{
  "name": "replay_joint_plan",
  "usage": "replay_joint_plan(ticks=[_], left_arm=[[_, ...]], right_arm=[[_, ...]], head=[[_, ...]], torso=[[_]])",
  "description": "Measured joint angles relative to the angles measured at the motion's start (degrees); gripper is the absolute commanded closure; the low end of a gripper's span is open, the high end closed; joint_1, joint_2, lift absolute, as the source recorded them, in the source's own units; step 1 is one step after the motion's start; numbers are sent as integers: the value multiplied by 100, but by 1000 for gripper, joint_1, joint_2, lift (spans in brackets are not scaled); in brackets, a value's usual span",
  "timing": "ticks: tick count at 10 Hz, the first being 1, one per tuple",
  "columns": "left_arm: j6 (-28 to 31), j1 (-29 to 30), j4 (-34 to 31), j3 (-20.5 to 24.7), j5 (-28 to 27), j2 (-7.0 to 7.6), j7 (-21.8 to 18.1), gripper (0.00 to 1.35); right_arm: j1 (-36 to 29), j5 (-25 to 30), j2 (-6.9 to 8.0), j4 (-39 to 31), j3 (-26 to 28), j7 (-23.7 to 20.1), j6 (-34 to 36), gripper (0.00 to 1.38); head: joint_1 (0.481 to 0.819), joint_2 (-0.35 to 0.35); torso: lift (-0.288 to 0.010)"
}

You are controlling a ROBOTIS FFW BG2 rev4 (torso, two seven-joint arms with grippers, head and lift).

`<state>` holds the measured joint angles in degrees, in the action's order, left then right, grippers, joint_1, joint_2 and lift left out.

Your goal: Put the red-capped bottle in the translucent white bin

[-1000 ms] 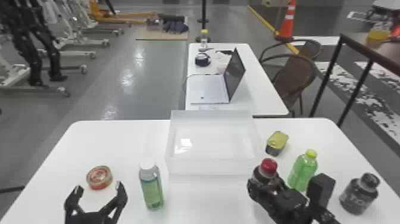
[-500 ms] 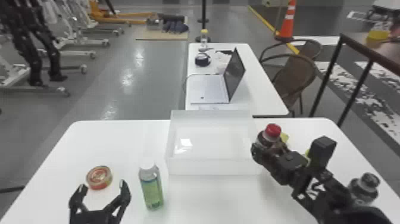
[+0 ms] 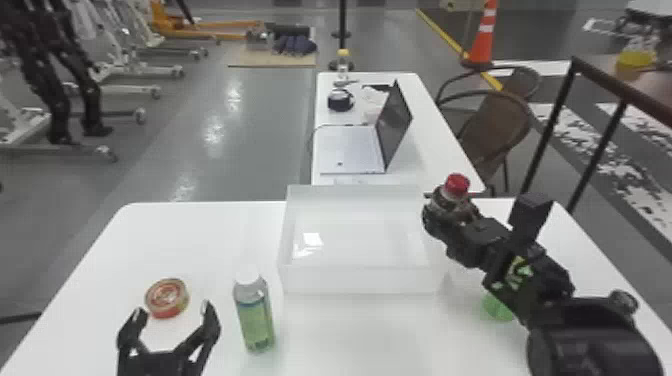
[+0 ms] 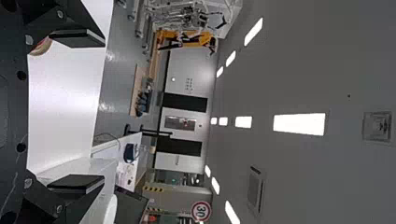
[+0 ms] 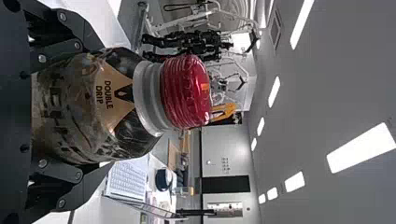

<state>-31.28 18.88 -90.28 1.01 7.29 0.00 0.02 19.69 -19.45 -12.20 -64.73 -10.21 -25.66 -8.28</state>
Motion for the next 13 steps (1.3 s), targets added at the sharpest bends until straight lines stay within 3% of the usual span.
replay_joint_plan(ticks=[4,6,7,8,9,10,11,13], left_arm=[[-43,-44,56,-17,9,0,-16,254],[-57,-74,85,-25,16,0,-28,254],[-61,-80,91,-32,19,0,-28,254],[-69,-85,97,-39,27,0,-28,254],[-75,-85,102,-40,39,0,-28,254],[-88,-79,106,-40,43,0,-28,254],[-101,-73,107,-37,47,0,-28,254],[-121,-65,107,-32,53,0,-28,254]], right_arm=[[750,-686,82,1458,-637,-66,-386,1279],[902,-1057,136,1784,-980,-79,-445,1279],[945,-1192,145,1852,-1102,-79,-447,1105],[968,-1265,152,1884,-1163,-79,-447,496],[976,-1251,156,1883,-1174,-79,-419,38],[984,-1203,156,1861,-1175,-74,-378,38],[984,-1180,156,1845,-1176,-70,-346,168],[978,-1176,157,1841,-1176,-70,-333,233]], head=[[549,0],[549,0],[549,0],[549,0],[549,0],[549,0],[549,0],[549,0]], torso=[[-100],[-100],[-100],[-100],[-100],[-100],[-100],[-100]])
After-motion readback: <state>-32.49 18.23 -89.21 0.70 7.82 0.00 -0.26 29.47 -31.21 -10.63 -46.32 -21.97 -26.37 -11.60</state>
